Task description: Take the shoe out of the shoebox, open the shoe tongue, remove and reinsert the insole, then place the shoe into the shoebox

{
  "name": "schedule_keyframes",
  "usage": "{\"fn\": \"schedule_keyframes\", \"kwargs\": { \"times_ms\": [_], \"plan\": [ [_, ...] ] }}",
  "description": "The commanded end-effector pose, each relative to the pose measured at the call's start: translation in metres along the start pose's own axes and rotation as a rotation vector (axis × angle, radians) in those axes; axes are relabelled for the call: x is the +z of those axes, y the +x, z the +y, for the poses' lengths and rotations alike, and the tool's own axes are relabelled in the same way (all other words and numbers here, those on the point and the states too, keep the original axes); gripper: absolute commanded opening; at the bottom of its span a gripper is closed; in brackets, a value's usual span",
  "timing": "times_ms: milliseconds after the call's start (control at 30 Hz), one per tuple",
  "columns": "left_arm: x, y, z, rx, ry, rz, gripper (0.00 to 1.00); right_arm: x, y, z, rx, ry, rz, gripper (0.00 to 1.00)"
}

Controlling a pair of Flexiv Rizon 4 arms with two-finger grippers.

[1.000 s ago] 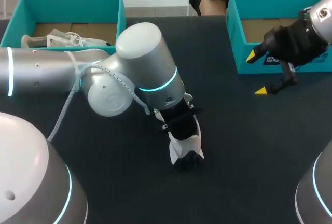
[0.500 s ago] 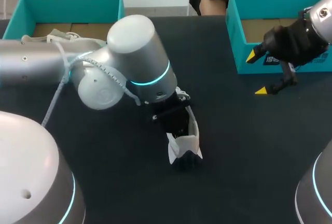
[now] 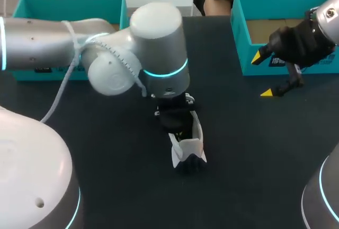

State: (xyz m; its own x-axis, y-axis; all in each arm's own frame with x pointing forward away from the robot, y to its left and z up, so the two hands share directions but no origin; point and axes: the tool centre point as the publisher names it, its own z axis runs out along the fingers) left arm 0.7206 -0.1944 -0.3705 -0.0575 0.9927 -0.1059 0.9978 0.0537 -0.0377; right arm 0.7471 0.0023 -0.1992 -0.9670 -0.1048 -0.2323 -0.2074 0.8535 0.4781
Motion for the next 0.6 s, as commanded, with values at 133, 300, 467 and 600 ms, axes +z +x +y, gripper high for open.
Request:
{"fn": "schedule_keyframes", "kwargs": {
  "times_ms": [133, 300, 467, 600],
  "plan": [
    [0.001, -0.003, -0.004, 0.088, 0.034, 0.099, 0.0, 0.001, 0.0, 0.0, 0.0, 0.003, 0.0, 1.0],
    [0.004, -0.004, -0.009, 0.141, 0.095, 0.131, 0.0, 0.001, 0.0, 0.0, 0.0, 0.003, 0.0, 1.0],
    [0.002, -0.008, -0.011, 0.168, 0.137, 0.173, 0.0, 0.001, 0.0, 0.0, 0.0, 0.003, 0.0, 1.0],
    [-0.005, -0.008, -0.015, 0.181, 0.147, 0.212, 0.0, 0.001, 0.0, 0.0, 0.0, 0.003, 0.0, 1.0]
  ]
}}
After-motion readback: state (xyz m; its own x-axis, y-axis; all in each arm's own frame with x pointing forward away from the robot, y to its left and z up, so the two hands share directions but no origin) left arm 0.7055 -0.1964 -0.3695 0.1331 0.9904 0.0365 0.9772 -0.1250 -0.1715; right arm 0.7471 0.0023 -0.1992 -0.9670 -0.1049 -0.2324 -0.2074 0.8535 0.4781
